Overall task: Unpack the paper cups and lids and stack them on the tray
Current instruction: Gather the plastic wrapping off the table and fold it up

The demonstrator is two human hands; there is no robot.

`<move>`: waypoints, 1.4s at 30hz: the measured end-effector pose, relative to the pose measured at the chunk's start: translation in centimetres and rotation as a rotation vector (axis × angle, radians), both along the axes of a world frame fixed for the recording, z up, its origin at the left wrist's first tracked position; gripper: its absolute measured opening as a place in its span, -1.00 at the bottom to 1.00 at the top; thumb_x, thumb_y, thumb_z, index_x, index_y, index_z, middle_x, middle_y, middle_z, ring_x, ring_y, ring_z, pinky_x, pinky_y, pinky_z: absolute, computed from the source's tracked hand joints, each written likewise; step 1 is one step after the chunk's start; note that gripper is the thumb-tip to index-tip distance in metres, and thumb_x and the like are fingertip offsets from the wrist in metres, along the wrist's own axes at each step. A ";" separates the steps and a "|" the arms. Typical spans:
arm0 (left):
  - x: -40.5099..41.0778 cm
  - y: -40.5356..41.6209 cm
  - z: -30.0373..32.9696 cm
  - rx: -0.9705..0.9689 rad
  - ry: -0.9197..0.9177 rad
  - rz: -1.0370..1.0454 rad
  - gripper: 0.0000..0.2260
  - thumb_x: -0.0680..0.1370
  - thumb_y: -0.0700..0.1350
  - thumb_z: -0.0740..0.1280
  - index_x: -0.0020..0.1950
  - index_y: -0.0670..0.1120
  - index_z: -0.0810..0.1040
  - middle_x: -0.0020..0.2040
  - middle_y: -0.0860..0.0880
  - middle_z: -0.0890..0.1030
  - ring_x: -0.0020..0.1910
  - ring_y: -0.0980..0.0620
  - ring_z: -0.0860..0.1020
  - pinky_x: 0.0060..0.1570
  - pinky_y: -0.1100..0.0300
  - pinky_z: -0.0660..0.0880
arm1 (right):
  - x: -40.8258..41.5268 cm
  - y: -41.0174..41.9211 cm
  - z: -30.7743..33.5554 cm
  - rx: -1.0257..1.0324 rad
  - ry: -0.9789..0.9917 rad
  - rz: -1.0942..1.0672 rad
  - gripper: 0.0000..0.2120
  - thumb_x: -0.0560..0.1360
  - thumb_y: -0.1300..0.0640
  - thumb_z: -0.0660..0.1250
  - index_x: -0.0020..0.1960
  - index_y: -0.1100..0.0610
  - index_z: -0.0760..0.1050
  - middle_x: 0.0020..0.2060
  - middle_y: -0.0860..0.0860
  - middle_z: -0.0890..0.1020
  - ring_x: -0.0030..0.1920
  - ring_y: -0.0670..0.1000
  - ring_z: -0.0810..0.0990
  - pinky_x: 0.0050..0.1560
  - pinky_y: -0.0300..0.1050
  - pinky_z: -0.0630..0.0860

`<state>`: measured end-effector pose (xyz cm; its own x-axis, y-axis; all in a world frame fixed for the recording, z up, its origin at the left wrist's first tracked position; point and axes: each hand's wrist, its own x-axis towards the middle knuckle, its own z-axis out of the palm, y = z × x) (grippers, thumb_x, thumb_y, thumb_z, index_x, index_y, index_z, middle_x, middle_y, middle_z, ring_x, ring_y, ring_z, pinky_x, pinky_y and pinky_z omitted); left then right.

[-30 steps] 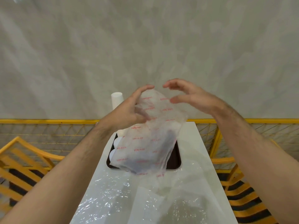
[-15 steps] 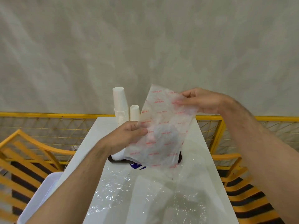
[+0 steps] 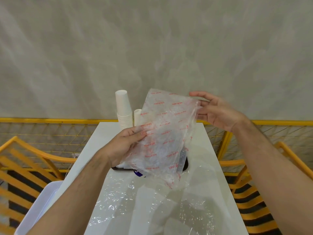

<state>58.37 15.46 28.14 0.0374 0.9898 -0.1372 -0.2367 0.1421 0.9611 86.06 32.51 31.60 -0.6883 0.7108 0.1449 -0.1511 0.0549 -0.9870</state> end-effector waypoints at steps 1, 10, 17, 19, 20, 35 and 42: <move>0.0 -0.1 0.0 -0.012 -0.001 -0.004 -0.75 0.64 -0.24 0.21 0.24 -0.17 0.61 0.10 -0.19 0.69 0.02 -0.04 0.70 -0.16 0.17 0.63 | -0.3 -0.2 0.1 0.045 0.002 -0.058 -0.54 0.47 0.45 0.38 0.31 0.15 0.53 0.04 0.13 0.68 0.01 0.10 0.66 0.04 -0.06 0.66; -0.3 -0.2 0.0 -0.016 -0.028 -0.010 -0.72 0.65 -0.23 0.20 0.30 -0.19 0.57 0.16 -0.21 0.66 0.04 -0.06 0.69 -0.14 0.15 0.63 | -1.6 -0.3 0.3 0.395 -0.125 -0.374 -0.72 0.58 0.43 0.27 0.04 0.11 0.65 -0.15 -0.01 0.75 -0.15 0.02 0.68 -0.06 -0.10 0.68; -0.1 -0.1 0.3 0.026 -0.008 0.032 -0.75 0.66 -0.22 0.20 0.25 -0.18 0.60 0.05 -0.16 0.70 -0.04 -0.01 0.70 -0.18 0.19 0.62 | -1.2 -1.2 -1.3 -0.303 0.277 -0.050 -0.55 0.53 0.08 0.32 0.39 0.13 0.46 0.14 0.13 0.66 -0.01 0.13 0.68 0.01 0.01 0.64; 0.5 0.1 0.2 0.058 0.017 0.073 -0.76 0.66 -0.22 0.19 0.24 -0.16 0.60 0.03 -0.12 0.71 -0.04 0.01 0.69 -0.15 0.19 0.63 | -1.8 -2.0 -2.7 -0.427 0.261 0.079 -0.30 0.38 -0.18 0.46 0.42 0.11 0.44 0.19 0.14 0.63 0.06 0.15 0.68 0.05 0.05 0.62; 0.9 0.3 0.1 0.076 0.031 0.100 -0.76 0.67 -0.22 0.19 0.23 -0.16 0.60 0.02 -0.09 0.71 -0.04 0.02 0.69 -0.14 0.19 0.63 | -2.3 -2.7 -3.5 -0.447 0.211 0.126 -0.23 0.35 -0.25 0.48 0.43 0.12 0.45 0.19 0.15 0.64 0.08 0.16 0.67 0.06 0.07 0.62; 0.6 0.8 -0.6 0.056 0.182 0.192 -0.78 0.61 -0.23 0.31 0.23 -0.18 0.62 -0.02 -0.14 0.72 -0.13 -0.02 0.70 -0.17 0.15 0.62 | -3.7 -5.1 -4.7 -0.372 -0.060 0.027 -0.71 0.58 0.37 0.26 0.28 0.37 0.52 0.15 0.25 0.67 0.03 0.09 0.73 -0.02 -0.12 0.67; 0.7 0.7 -0.8 0.092 0.224 0.182 -0.82 0.60 -0.26 0.32 0.15 -0.14 0.65 -0.11 -0.07 0.73 -0.17 0.03 0.70 -0.21 0.19 0.61 | -3.3 -4.7 -4.9 -0.367 -0.152 0.020 -0.66 0.56 0.22 0.31 0.29 0.32 0.55 0.20 0.25 0.64 0.13 0.12 0.68 0.09 -0.02 0.66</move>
